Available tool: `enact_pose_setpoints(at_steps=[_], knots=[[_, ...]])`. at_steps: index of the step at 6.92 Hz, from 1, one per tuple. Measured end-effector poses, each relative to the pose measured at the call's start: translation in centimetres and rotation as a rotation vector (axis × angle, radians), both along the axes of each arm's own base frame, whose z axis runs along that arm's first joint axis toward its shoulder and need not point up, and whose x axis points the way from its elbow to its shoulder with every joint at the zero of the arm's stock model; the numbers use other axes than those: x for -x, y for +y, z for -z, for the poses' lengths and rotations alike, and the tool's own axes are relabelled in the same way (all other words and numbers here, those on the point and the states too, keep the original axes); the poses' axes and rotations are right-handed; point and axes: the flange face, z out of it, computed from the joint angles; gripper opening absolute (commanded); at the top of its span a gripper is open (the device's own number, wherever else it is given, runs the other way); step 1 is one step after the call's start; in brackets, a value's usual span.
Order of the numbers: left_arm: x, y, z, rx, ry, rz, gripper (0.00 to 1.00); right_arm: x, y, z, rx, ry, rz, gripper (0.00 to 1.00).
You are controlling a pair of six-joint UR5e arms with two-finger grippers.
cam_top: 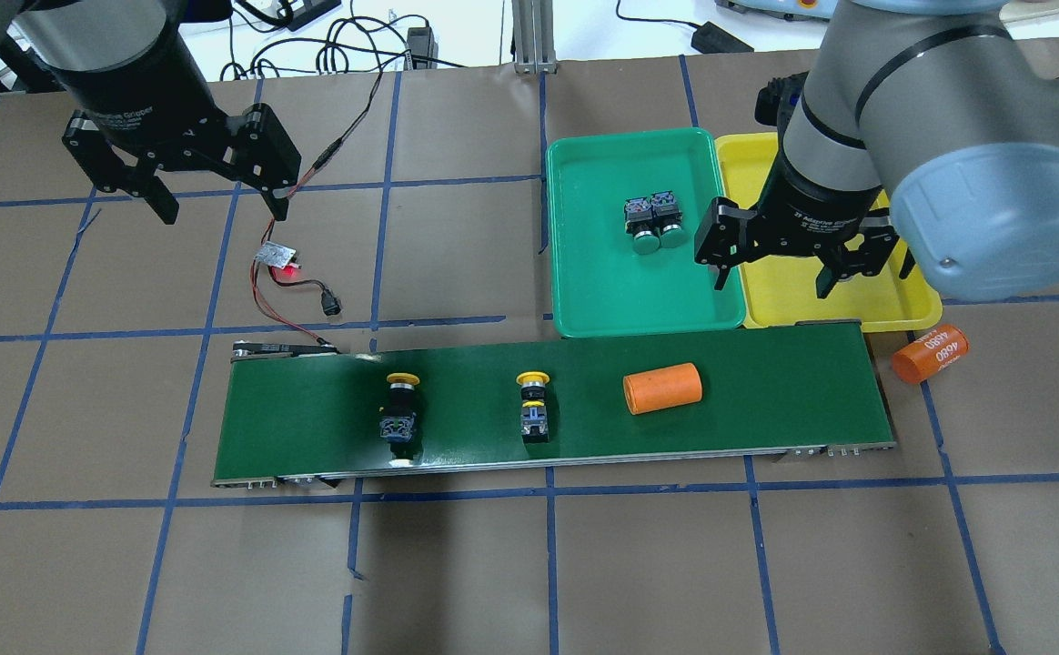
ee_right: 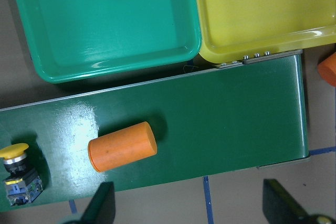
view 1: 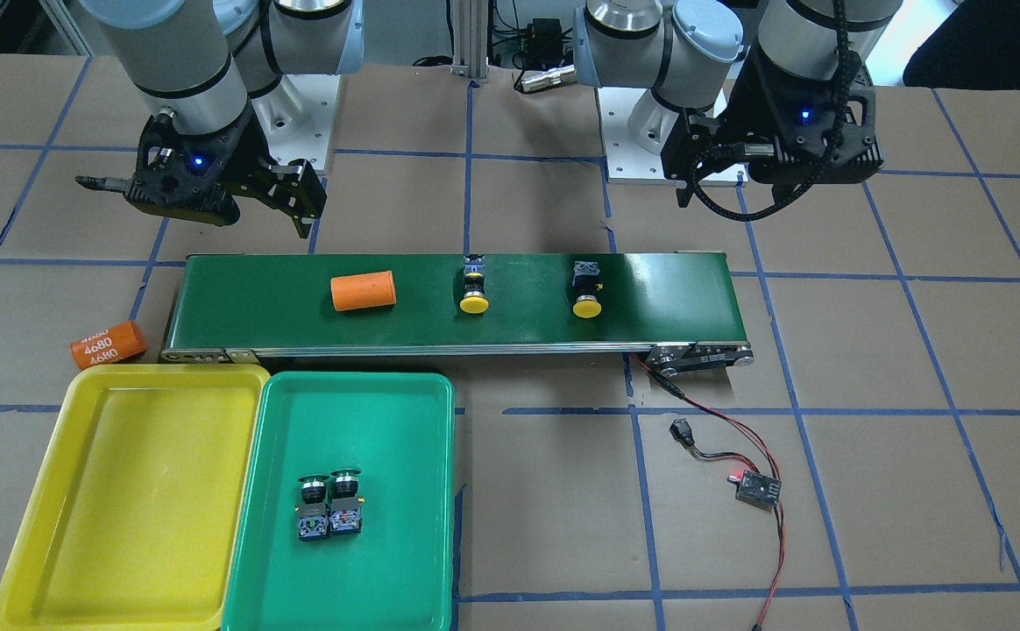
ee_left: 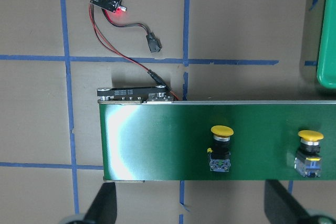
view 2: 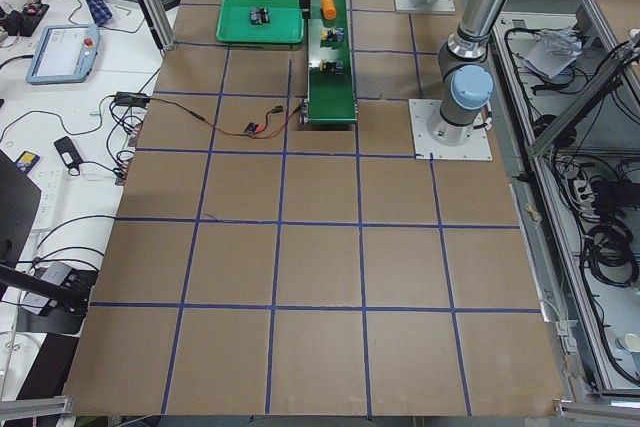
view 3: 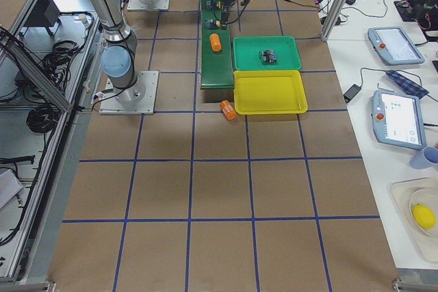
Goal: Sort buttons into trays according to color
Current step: 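Raise the left gripper away from the belt while right hovers over trays, then reach the right gripper down to the first yellow-cap button on the belt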
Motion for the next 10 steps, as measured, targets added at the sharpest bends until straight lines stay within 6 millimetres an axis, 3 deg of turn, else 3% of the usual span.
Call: enact_pose_setpoints(at_steps=[7, 10], knots=[[-0.1, 0.7, -1.1, 0.023, 0.001, 0.017, 1.0, -0.2, 0.2, 0.3, -0.004, -0.01, 0.004, 1.0], [0.2, 0.2, -2.8, 0.114, 0.077, 0.086, 1.0, -0.3, 0.3, 1.3, -0.007, -0.009, 0.029, 1.0]])
